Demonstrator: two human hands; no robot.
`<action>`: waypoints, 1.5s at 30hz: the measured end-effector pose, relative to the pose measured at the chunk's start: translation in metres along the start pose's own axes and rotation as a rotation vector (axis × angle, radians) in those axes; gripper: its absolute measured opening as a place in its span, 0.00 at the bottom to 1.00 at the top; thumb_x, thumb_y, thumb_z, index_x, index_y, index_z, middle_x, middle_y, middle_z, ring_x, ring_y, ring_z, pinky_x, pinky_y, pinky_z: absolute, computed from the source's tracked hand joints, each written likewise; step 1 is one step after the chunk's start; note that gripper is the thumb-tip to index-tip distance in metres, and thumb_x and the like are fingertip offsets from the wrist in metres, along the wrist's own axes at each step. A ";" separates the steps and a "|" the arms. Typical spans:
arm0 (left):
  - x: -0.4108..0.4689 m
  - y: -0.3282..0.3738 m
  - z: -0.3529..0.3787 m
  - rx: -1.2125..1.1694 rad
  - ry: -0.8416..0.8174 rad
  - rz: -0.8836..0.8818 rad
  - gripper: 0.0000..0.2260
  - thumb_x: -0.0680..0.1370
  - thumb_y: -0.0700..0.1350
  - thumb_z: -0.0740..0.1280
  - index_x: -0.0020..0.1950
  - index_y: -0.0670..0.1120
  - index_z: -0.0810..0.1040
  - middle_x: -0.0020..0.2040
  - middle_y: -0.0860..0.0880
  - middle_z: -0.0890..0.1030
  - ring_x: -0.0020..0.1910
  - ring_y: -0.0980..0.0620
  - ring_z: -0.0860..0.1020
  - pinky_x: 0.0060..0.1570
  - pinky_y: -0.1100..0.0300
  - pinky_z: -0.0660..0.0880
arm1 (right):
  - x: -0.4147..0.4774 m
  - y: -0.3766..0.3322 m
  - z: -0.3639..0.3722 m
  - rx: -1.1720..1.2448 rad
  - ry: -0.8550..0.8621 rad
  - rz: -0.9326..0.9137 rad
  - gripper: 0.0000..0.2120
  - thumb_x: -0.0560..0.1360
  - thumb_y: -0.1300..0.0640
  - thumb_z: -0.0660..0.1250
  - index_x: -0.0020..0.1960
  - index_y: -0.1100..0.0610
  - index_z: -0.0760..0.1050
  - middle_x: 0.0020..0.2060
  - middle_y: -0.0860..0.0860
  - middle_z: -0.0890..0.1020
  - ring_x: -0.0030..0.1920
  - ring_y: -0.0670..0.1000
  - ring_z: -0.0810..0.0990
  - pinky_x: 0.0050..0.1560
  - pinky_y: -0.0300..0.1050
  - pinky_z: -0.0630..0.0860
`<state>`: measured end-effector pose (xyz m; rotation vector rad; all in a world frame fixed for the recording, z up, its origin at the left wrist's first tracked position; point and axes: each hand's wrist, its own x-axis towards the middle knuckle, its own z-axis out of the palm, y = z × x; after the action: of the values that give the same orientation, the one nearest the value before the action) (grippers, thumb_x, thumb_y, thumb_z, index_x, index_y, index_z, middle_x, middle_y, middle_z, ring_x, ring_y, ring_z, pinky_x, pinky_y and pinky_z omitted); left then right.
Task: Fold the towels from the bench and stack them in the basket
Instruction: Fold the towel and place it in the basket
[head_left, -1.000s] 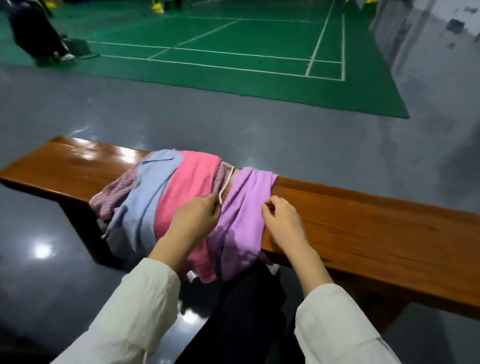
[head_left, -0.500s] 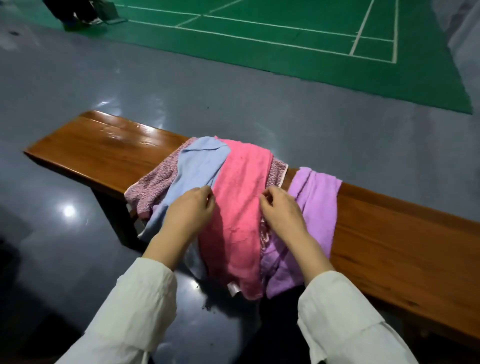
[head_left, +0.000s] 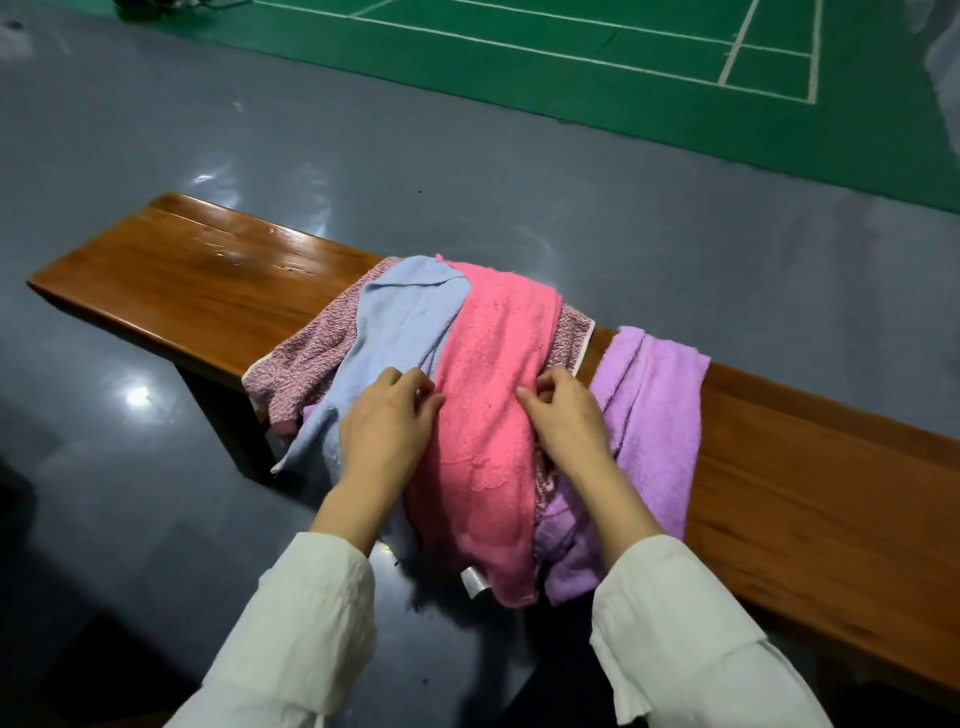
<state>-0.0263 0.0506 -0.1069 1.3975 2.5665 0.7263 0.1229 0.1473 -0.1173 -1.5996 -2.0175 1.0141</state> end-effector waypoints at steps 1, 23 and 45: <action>-0.001 0.001 0.001 -0.017 0.013 -0.005 0.08 0.77 0.52 0.67 0.51 0.49 0.80 0.49 0.47 0.77 0.52 0.45 0.77 0.45 0.51 0.74 | 0.000 0.001 -0.001 0.045 0.004 0.002 0.09 0.75 0.51 0.68 0.51 0.57 0.75 0.47 0.54 0.81 0.49 0.56 0.78 0.48 0.47 0.73; -0.037 0.080 -0.010 -0.805 -0.571 -0.434 0.18 0.74 0.52 0.72 0.56 0.41 0.79 0.47 0.42 0.84 0.45 0.44 0.83 0.52 0.51 0.79 | -0.051 -0.001 -0.043 1.037 -0.303 0.348 0.16 0.76 0.56 0.68 0.59 0.65 0.77 0.47 0.61 0.83 0.42 0.55 0.84 0.49 0.49 0.81; -0.081 0.239 -0.091 -0.966 -0.212 0.571 0.09 0.71 0.42 0.71 0.47 0.50 0.75 0.46 0.52 0.78 0.48 0.62 0.75 0.52 0.68 0.70 | -0.158 0.002 -0.220 1.457 0.482 -0.043 0.11 0.78 0.58 0.64 0.57 0.63 0.76 0.43 0.60 0.83 0.41 0.56 0.83 0.43 0.51 0.82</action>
<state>0.1700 0.0610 0.0763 1.6406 1.2663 1.5029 0.3180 0.0650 0.0520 -0.7894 -0.5598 1.3604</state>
